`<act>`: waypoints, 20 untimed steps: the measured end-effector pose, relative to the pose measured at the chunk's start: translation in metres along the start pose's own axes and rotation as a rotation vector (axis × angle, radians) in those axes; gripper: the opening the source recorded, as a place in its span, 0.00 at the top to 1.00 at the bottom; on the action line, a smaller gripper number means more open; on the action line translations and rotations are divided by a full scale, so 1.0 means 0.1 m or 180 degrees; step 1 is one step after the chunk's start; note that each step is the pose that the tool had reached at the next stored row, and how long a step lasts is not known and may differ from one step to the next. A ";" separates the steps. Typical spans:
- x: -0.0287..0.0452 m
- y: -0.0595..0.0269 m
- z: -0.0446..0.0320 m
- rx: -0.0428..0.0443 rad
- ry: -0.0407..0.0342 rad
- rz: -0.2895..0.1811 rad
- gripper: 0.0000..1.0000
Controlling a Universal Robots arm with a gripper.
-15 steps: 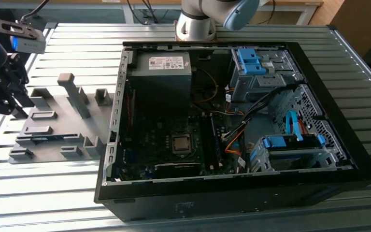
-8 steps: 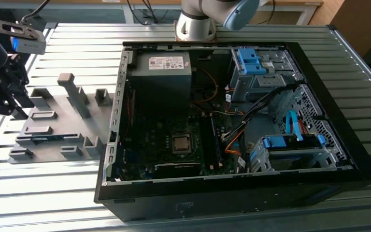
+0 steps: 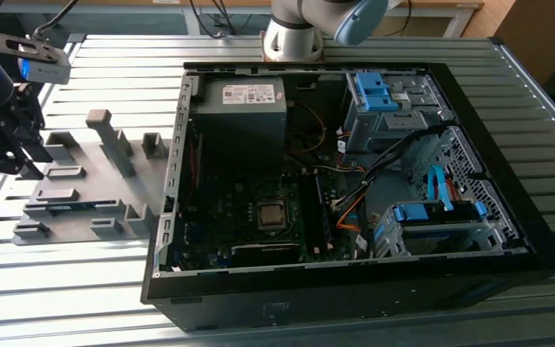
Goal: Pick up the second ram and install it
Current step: 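Pick up the second ram and move it above second insertion slot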
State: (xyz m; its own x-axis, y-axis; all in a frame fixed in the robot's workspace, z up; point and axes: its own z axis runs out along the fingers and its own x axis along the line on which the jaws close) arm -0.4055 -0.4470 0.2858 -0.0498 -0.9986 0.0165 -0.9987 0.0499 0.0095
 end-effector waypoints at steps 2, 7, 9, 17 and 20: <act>0.002 0.000 0.019 0.0000 -0.0004 0.0000 0.63; 0.031 -0.002 0.070 0.0002 -0.0031 -0.0003 0.63; 0.042 -0.003 0.091 0.0002 -0.0035 -0.0014 0.63; 0.055 -0.004 0.153 0.0002 -0.0035 -0.0073 0.63; 0.056 -0.004 0.162 0.0002 -0.0035 -0.0075 0.63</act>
State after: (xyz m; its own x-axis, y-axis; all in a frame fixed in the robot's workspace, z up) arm -0.4055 -0.4528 0.2697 -0.0262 -0.9996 0.0054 -0.9996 0.0263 0.0092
